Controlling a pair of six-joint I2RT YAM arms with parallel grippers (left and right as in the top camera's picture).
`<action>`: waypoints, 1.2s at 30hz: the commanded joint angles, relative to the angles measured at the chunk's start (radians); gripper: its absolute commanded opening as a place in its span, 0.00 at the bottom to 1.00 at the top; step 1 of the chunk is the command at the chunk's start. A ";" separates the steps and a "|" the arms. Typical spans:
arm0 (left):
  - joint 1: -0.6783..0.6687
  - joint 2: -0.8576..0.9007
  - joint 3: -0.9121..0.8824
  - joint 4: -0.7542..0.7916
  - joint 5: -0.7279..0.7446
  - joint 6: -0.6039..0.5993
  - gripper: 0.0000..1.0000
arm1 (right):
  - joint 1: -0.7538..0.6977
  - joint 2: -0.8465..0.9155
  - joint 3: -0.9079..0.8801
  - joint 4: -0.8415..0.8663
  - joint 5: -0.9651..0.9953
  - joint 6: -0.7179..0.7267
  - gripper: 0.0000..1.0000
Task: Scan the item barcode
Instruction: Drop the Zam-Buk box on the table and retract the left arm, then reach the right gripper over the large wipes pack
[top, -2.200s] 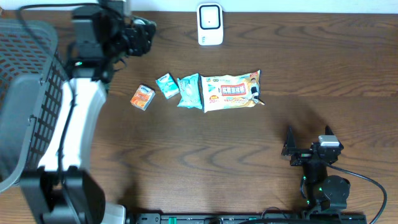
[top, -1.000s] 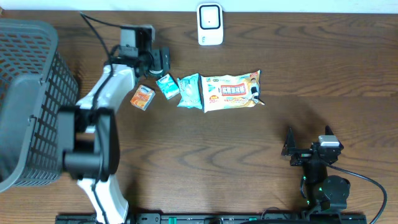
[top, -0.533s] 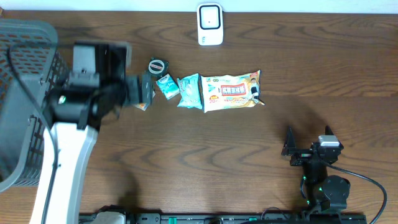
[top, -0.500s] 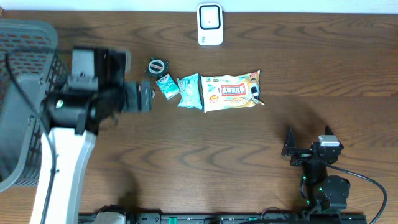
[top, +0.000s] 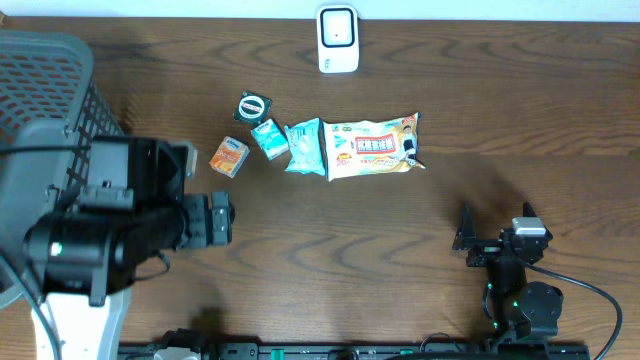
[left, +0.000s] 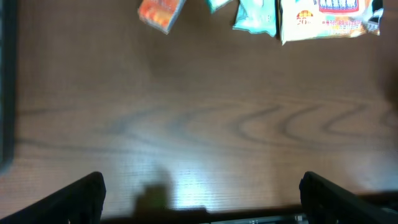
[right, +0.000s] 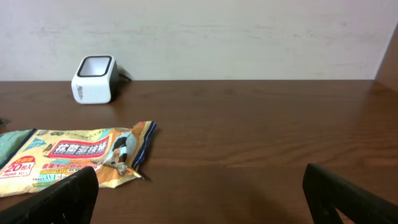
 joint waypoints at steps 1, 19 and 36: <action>0.000 -0.058 -0.002 -0.042 -0.010 -0.010 0.98 | 0.007 -0.005 -0.002 -0.005 0.001 0.007 0.99; 0.000 -0.346 -0.002 -0.096 -0.018 -0.009 0.98 | 0.007 -0.005 -0.002 0.040 -0.021 0.025 0.99; 0.000 -0.346 -0.002 -0.074 -0.017 -0.009 0.98 | 0.007 -0.005 -0.002 0.386 -0.418 0.866 0.99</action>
